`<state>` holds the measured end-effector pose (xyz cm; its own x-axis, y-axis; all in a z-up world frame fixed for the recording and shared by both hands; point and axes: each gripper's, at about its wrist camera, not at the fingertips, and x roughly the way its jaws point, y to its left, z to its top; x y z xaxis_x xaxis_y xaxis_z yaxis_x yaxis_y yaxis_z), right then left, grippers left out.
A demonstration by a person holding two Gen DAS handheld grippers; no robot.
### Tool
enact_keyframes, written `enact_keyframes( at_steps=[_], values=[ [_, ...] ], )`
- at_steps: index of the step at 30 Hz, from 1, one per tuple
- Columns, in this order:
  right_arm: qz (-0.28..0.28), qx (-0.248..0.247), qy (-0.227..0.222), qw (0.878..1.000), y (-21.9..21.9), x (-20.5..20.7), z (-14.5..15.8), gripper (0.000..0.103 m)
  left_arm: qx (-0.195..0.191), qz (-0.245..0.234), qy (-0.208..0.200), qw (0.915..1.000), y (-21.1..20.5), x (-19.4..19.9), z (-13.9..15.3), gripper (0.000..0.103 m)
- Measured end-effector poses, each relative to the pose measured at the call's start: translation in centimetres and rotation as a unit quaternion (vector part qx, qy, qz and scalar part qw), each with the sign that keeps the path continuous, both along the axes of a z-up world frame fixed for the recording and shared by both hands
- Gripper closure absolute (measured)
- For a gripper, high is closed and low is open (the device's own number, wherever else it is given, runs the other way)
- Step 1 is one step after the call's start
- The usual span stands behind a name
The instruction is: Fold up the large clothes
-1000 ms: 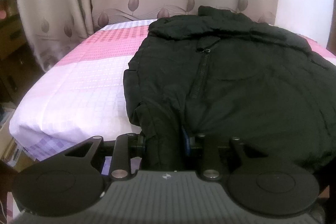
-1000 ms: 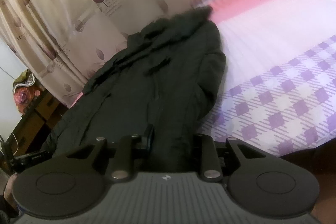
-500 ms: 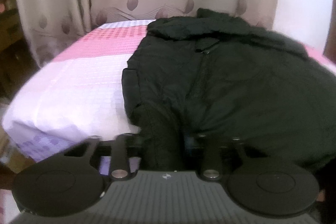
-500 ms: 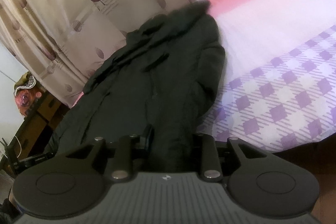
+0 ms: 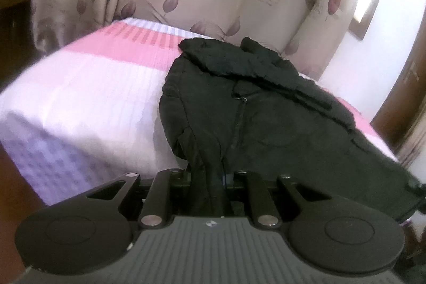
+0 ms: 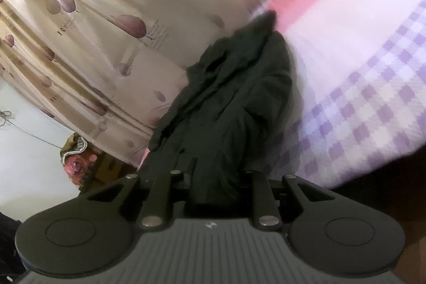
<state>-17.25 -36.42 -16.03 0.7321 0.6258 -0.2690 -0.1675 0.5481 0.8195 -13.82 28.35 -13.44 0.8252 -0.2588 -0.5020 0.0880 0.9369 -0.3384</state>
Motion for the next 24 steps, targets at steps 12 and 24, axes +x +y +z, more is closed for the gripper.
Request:
enact_keyframes(
  at_steps=[12, 24],
  values=[
    [-0.004, 0.094, -0.019, 0.995, -1.9, -1.9, 3.3, 0.084, -0.107, 0.008, -0.04, 0.9934, 1.8, -2.8, 3.9, 0.086],
    [-0.011, 0.119, -0.05, 0.992, -2.9, 7.0, 8.3, 0.083, -0.12, 0.033, -0.115, 0.9855, -0.6, 3.9, 10.5, 0.086]
  ],
)
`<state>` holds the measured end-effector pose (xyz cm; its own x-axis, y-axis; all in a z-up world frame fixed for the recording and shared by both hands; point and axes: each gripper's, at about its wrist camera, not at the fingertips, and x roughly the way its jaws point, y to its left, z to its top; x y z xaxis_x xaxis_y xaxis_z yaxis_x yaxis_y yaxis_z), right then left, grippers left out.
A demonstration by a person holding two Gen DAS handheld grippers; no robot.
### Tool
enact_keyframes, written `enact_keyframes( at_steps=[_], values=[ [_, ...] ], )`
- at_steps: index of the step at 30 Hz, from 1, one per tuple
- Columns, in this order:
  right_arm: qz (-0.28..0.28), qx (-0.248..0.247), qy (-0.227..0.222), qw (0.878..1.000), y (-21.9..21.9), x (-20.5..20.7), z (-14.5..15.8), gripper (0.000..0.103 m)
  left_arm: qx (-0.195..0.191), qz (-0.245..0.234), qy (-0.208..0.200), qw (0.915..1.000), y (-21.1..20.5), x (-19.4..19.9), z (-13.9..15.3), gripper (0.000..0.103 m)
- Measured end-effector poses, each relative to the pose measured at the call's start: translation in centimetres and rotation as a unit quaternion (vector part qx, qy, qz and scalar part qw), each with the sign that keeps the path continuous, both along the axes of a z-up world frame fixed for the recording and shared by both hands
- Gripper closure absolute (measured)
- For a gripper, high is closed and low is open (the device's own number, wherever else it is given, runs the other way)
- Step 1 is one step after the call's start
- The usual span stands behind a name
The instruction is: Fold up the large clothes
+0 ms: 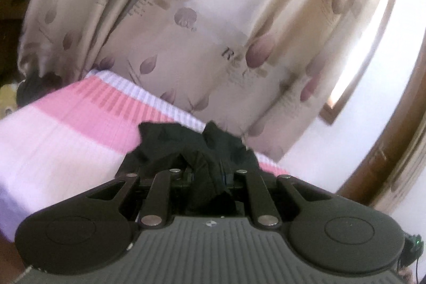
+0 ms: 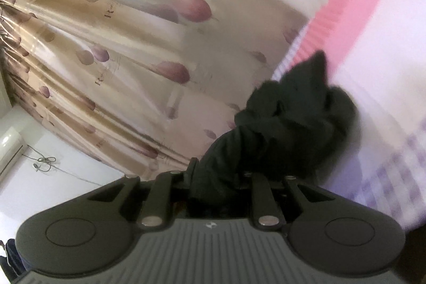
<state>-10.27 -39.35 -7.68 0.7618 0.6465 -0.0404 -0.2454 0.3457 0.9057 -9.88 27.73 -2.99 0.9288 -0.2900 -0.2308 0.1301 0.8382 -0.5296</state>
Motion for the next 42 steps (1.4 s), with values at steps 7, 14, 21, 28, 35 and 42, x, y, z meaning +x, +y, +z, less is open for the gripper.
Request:
enact_keyframes(
  at_steps=[7, 14, 21, 28, 35, 42],
  values=[
    [-0.017, -0.01, 0.009, 1.0, -0.7, 6.9, 1.5, 0.083, -0.013, 0.03, -0.01, 0.9994, 0.0, 5.9, 1.1, 0.085],
    [-0.033, -0.031, 0.03, 0.999, -0.1, 13.5, 2.5, 0.082, -0.004, 0.058, -0.002, 0.9983, 0.0, 11.9, 1.3, 0.083],
    [-0.054, -0.049, 0.06, 0.996, 0.6, 19.0, 1.1, 0.082, 0.038, 0.08, -0.004, 0.9961, -1.3, 16.2, 0.4, 0.079],
    [-0.076, -0.054, 0.084, 0.992, 1.2, 22.0, -1.2, 0.079, 0.04, 0.091, -0.004, 0.9951, -1.7, 18.2, -0.6, 0.053],
    [-0.081, -0.041, 0.09, 0.992, 1.1, 22.8, -2.0, 0.065, 0.077, 0.148, -0.048, 0.9848, -2.5, 17.3, 0.0, 0.002],
    [-0.107, -0.012, 0.053, 0.993, 0.0, 21.1, -1.2, 0.013, 0.088, 0.13, -0.051, 0.9863, -2.9, 16.8, 0.4, 0.002]
  ],
)
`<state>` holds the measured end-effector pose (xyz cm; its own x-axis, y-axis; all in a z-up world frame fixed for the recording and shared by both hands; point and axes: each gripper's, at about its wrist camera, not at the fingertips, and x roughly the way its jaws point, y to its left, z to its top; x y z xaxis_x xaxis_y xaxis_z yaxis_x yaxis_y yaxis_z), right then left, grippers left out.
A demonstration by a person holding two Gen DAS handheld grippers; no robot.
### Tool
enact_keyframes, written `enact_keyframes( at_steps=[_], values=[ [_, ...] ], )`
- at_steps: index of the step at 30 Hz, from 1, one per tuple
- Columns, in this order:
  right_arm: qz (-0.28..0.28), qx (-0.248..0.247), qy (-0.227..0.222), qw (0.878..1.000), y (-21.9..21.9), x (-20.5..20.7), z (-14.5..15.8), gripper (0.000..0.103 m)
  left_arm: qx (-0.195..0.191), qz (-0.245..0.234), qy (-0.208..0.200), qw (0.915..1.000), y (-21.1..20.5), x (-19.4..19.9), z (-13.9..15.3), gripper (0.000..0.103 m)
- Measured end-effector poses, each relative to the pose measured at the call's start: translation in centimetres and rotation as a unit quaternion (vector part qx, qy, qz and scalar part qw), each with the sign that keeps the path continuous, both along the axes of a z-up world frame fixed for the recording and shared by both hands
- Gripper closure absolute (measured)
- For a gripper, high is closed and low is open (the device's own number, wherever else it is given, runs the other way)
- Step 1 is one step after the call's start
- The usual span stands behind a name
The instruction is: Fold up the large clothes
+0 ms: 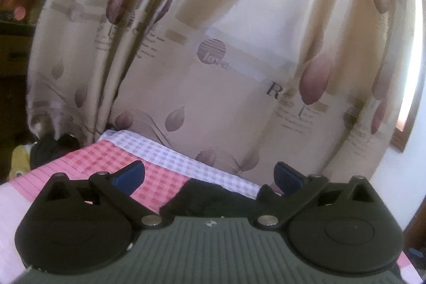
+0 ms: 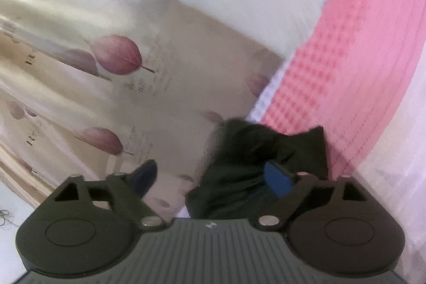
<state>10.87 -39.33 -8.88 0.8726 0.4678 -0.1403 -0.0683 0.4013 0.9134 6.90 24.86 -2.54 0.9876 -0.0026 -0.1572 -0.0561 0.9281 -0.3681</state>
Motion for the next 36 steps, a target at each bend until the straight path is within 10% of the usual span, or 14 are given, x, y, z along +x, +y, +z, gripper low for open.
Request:
enact_keyframes(
  at_steps=[5, 11, 15, 23, 26, 36],
  values=[
    [0.032, -0.14, -0.044, 0.989, 3.2, -1.3, 3.0, 0.013, -0.004, -0.069, 0.01, 0.9976, -2.2, 0.4, -0.2, 0.016],
    [0.133, -0.377, -0.119, 0.909, 15.6, 0.2, 6.6, 0.042, 0.031, -0.176, 0.04, 0.983, -9.7, 3.9, 0.1, 0.043],
    [0.178, -0.434, -0.122, 0.875, 23.1, 3.3, 6.2, 0.063, 0.03, -0.212, 0.046, 0.9756, -13.5, 6.8, 0.1, 0.047],
    [0.225, -0.503, -0.103, 0.828, 31.0, 9.7, 2.1, 0.072, 0.131, -0.203, 0.056, 0.9687, -15.7, 14.3, -4.6, 0.051],
    [0.229, -0.504, -0.089, 0.828, 30.6, 10.9, -0.6, 0.074, 0.123, -0.166, 0.096, 0.9737, -13.6, 16.9, -8.0, 0.057],
    [0.165, -0.436, -0.057, 0.883, 24.3, 11.7, -3.0, 0.084, -0.024, -0.143, 0.124, 0.9817, -7.6, 18.5, -12.4, 0.092]
  ],
)
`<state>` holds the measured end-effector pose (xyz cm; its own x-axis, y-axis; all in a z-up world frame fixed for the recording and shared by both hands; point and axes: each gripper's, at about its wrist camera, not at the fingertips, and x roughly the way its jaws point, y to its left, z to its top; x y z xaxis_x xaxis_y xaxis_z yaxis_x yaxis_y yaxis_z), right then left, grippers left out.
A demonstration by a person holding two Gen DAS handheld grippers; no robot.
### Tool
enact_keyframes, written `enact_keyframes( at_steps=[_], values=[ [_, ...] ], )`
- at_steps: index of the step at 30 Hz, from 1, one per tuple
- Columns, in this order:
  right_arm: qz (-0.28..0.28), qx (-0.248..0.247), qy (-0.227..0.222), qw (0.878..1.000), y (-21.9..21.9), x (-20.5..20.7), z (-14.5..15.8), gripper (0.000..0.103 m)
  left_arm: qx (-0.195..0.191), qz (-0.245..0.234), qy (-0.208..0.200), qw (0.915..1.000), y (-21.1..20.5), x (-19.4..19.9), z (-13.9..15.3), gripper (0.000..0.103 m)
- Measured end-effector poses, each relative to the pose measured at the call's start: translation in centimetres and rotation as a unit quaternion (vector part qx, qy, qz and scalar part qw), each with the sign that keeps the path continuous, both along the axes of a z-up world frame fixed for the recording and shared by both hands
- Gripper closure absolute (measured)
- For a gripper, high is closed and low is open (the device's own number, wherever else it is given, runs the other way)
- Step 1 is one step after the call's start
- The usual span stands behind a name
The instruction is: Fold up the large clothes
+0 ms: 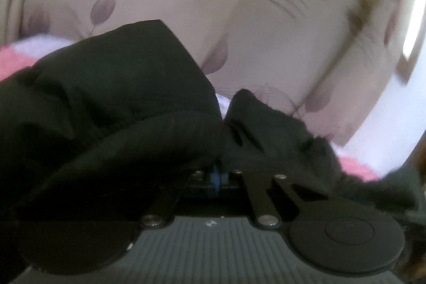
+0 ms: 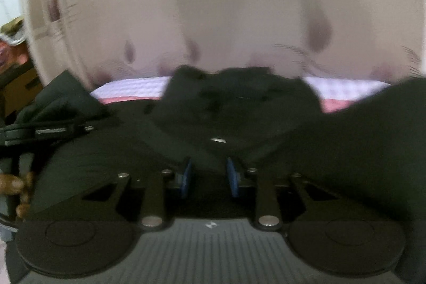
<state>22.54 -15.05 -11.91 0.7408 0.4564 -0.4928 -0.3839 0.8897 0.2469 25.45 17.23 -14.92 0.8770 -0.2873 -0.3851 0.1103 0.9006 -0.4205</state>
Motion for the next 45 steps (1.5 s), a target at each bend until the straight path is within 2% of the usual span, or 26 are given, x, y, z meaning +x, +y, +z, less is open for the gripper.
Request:
enact_keyframes(
  at_steps=[2, 3, 4, 6, 7, 9, 12, 14, 17, 19, 22, 23, 26, 27, 29, 30, 32, 33, 34, 35, 37, 40, 43, 45],
  values=[
    [-0.031, 0.012, 0.015, 0.999, -2.4, 0.2, -0.2, 0.09, -0.008, 0.01, 0.001, 0.9999, 0.8, -0.3, -0.2, 0.092],
    [-0.035, 0.016, 0.019, 0.999, -3.5, 0.3, -0.2, 0.099, -0.011, 0.016, 0.0, 0.9998, 1.2, -0.4, -0.1, 0.092],
    [-0.035, 0.015, 0.018, 0.999, -4.4, 0.1, -0.2, 0.102, -0.017, 0.02, 0.0, 0.9996, 1.8, -0.5, -0.2, 0.092],
    [-0.039, 0.006, 0.009, 0.999, -6.1, -0.6, -0.3, 0.103, -0.018, 0.023, 0.001, 0.9996, 2.9, -0.9, -0.3, 0.092],
    [-0.041, 0.018, 0.01, 0.999, -7.2, -0.8, -0.5, 0.103, -0.017, 0.028, -0.001, 0.9995, 3.5, -1.1, -0.3, 0.092],
    [-0.061, 0.057, 0.016, 0.996, -9.9, -1.0, -0.8, 0.103, -0.02, 0.041, -0.002, 0.999, 4.7, -2.0, -0.4, 0.092],
    [-0.092, 0.112, 0.033, 0.989, -13.5, -1.3, -1.7, 0.103, -0.047, 0.071, 0.008, 0.9964, 7.4, -3.4, -0.6, 0.092],
    [-0.109, 0.15, 0.045, 0.982, -15.5, -1.7, -2.1, 0.103, -0.078, 0.088, 0.02, 0.9928, 9.3, -4.1, -0.9, 0.092],
    [-0.141, 0.212, 0.071, 0.965, -18.6, -2.4, -3.3, 0.103, -0.111, 0.112, 0.043, 0.9866, 11.8, -5.3, -1.6, 0.092],
    [-0.155, 0.231, 0.08, 0.957, -19.9, -3.1, -3.8, 0.103, -0.127, 0.13, 0.057, 0.9817, 13.1, -5.8, -2.1, 0.092],
    [-0.167, 0.205, 0.078, 0.961, -19.6, -4.0, -3.8, 0.103, -0.161, 0.133, 0.077, 0.975, 14.2, -5.3, -2.7, 0.092],
    [-0.17, 0.176, 0.074, 0.967, -18.8, -3.9, -3.4, 0.103, -0.154, 0.133, 0.079, 0.9759, 14.1, -5.1, -2.5, 0.092],
    [-0.18, 0.078, 0.053, 0.979, -16.3, -3.9, -2.4, 0.103, -0.086, 0.127, 0.075, 0.9854, 12.7, -5.2, -1.5, 0.092],
    [-0.183, 0.047, 0.042, 0.981, -15.4, -4.2, -2.1, 0.103, -0.074, 0.126, 0.074, 0.9865, 12.5, -5.3, -1.3, 0.092],
    [-0.19, 0.017, 0.029, 0.981, -14.5, -4.5, -2.0, 0.103, -0.084, 0.122, 0.072, 0.9864, 12.8, -5.6, -1.4, 0.093],
    [-0.192, 0.008, 0.026, 0.981, -14.3, -4.6, -1.9, 0.103, -0.104, 0.112, 0.067, 0.986, 13.2, -5.8, -1.6, 0.091],
    [-0.193, -0.001, 0.022, 0.981, -14.3, -4.7, -1.9, 0.103, -0.131, 0.083, 0.053, 0.9864, 14.0, -6.3, -1.5, 0.068],
    [-0.193, -0.002, 0.021, 0.981, -14.3, -4.7, -1.9, 0.103, -0.122, 0.071, 0.045, 0.989, 13.8, -6.4, -0.9, 0.062],
    [-0.194, -0.004, 0.02, 0.981, -14.3, -4.6, -1.9, 0.103, -0.095, 0.058, 0.035, 0.9932, 13.6, -6.7, 0.1, 0.046],
    [-0.194, -0.006, 0.018, 0.981, -14.2, -4.6, -1.9, 0.103, -0.063, 0.052, 0.028, 0.9963, 13.3, -6.8, 1.0, 0.024],
    [-0.196, -0.008, 0.015, 0.98, -14.1, -4.9, -1.7, 0.103, 0.001, 0.041, 0.01, 0.9991, 12.9, -7.0, 2.8, 0.006],
    [-0.198, -0.028, 0.008, 0.98, -13.4, -5.0, -1.7, 0.103, 0.042, 0.014, 0.017, 0.9989, 13.3, -5.9, 3.8, 0.003],
    [-0.202, -0.053, 0.0, 0.978, -12.6, -5.1, -1.5, 0.102, 0.029, -0.032, 0.055, 0.9975, 14.4, -3.5, 3.3, 0.003],
    [-0.202, -0.058, -0.001, 0.978, -12.5, -5.1, -1.5, 0.102, 0.027, -0.044, 0.065, 0.9965, 15.0, -1.9, 2.7, 0.003]
  ],
)
